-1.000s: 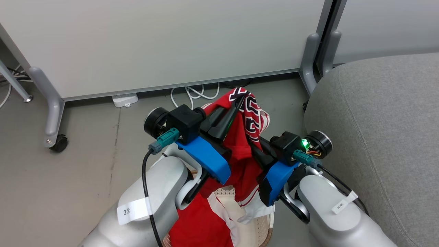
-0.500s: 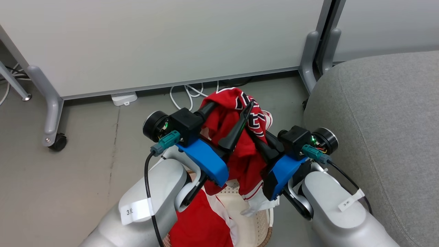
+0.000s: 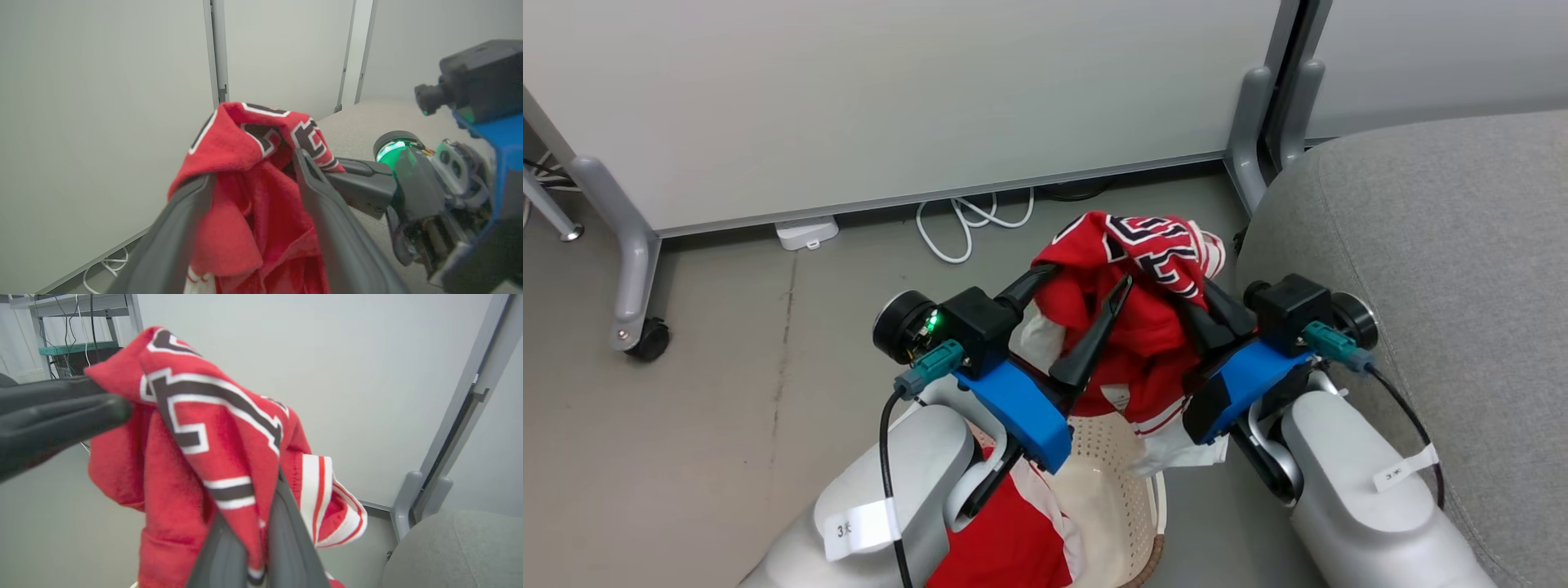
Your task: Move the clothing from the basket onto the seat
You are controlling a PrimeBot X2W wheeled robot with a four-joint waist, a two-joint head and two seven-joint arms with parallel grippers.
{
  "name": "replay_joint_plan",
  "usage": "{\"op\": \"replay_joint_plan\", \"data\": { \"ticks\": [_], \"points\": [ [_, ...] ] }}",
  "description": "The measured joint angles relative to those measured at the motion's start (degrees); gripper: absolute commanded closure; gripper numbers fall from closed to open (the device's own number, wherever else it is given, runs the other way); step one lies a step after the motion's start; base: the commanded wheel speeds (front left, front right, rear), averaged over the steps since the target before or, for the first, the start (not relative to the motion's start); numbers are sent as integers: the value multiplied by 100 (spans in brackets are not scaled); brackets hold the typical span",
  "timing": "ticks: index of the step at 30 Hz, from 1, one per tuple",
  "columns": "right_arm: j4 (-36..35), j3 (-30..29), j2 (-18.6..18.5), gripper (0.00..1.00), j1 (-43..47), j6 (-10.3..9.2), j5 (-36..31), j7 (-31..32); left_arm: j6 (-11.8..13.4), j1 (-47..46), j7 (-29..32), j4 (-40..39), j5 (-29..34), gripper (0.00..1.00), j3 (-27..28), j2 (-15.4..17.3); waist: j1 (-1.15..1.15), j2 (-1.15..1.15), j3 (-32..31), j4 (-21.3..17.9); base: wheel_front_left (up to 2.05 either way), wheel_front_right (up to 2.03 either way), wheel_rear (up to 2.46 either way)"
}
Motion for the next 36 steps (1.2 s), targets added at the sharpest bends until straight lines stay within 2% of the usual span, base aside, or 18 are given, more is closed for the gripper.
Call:
{"op": "replay_joint_plan", "data": {
  "ticks": [8,18,30,36],
  "points": [
    [-392,-706,-136,100,206,0,-146,0,44,103,-8,-137,140,0,-46,65,0,0,134,-323,0,0,0],
    [-985,-1217,-293,100,690,0,-283,0,73,178,-9,-339,402,0,19,126,0,0,278,-987,0,0,0],
    [-1745,-1870,-193,100,1488,0,-334,0,48,191,-10,-408,680,0,-31,90,0,0,521,-1852,0,0,0],
    [-1931,-2028,-93,100,1778,0,-343,0,44,190,-10,-387,742,0,-40,51,0,0,604,-2132,0,0,0]
  ]
}}
